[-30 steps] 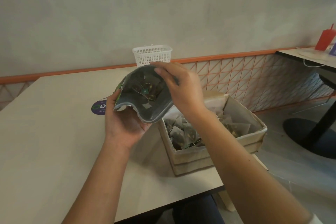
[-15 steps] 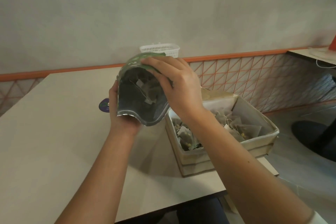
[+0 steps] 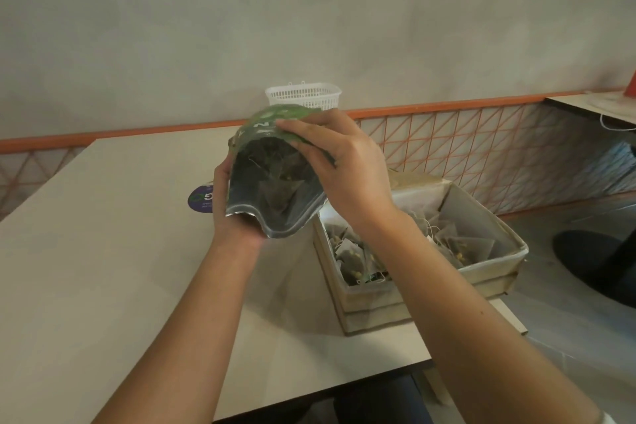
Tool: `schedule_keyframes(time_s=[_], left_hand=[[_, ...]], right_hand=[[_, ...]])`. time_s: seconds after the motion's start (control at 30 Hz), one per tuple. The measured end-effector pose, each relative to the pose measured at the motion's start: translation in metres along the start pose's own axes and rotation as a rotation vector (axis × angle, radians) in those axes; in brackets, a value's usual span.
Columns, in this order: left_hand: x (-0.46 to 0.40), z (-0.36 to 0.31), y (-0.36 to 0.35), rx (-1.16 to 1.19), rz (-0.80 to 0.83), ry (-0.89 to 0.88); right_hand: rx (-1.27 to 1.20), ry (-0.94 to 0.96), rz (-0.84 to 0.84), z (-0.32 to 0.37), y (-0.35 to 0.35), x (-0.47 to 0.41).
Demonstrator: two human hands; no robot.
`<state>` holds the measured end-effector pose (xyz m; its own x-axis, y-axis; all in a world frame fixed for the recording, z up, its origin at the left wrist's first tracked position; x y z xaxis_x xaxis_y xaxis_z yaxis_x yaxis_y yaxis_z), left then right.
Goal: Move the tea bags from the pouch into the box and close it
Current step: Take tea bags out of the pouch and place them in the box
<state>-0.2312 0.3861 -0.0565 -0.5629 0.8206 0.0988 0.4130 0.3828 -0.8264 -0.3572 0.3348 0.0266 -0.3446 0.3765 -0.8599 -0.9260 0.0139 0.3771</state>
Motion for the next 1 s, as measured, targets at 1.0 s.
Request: schedule_keyframes(time_s=[1.0], left_hand=[[-0.001,0.008,-0.016,0.025,0.201,0.006]], right_hand=[[0.49,-0.088,0.219,0.005,-0.018,0.036]])
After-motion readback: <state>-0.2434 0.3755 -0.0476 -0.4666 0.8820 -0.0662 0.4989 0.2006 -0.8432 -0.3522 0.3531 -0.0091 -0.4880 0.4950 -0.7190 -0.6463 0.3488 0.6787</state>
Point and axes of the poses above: each hand's wrist, its own x-axis away from the middle knuckle, its own y-axis out of the back of the hand, z = x × y, the point moved 5 cm from there along -x, towards the middle knuckle
